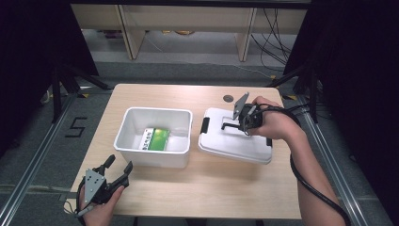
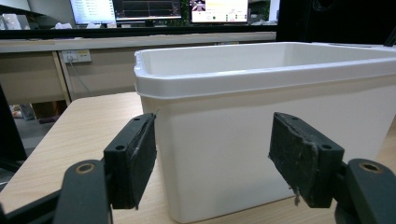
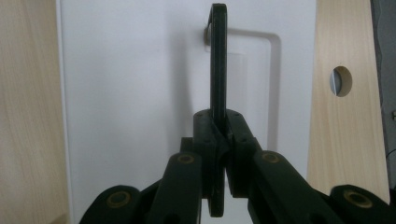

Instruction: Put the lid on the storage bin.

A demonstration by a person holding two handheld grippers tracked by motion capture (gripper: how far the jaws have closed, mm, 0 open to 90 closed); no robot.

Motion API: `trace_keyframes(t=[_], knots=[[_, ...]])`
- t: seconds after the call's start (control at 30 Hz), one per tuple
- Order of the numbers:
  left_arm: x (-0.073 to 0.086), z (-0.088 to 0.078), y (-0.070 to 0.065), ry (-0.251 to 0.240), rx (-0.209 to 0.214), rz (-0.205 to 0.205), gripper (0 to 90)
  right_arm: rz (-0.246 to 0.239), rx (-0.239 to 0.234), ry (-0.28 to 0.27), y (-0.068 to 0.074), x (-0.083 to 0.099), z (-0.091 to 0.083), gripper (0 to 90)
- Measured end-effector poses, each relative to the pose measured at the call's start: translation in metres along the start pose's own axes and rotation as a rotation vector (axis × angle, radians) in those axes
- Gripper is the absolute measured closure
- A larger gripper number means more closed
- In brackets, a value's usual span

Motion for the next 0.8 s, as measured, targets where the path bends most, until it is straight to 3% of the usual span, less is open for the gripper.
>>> trace_keyframes(t=[0.3, 0.57, 0.6, 0.63, 0.67, 0.8], knots=[[0.0, 0.0, 0.0, -0.006, 0.002, -0.009, 31.0, 0.006, 0.015, -0.013, -0.005, -0.011, -0.015, 85.0], [-0.001, 0.0, 0.0, -0.018, 0.002, -0.028, 30.9, -0.029, 0.022, -0.035, -0.009, -0.023, -0.024, 85.0], [-0.001, -0.001, 0.001, -0.005, -0.001, -0.015, 30.9, -0.005, 0.023, -0.033, -0.008, -0.023, -0.025, 85.1], [0.0, -0.001, 0.001, -0.004, -0.001, -0.017, 30.9, -0.007, 0.026, -0.033, -0.008, -0.024, -0.026, 85.0], [-0.001, -0.001, 0.001, -0.005, 0.0, -0.015, 30.9, -0.042, 0.027, -0.047, -0.01, -0.027, -0.027, 85.0], [-0.001, 0.0, 0.0, -0.02, 0.002, -0.03, 30.9, -0.006, 0.025, -0.034, -0.009, -0.03, -0.029, 85.0]])
Point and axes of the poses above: each handheld gripper's, and its own axes: z roughly forward along the jaws, x roughly out of its underside, y roughly to its left, the point moved 6 cm from there along z, roughly forward along the jaws
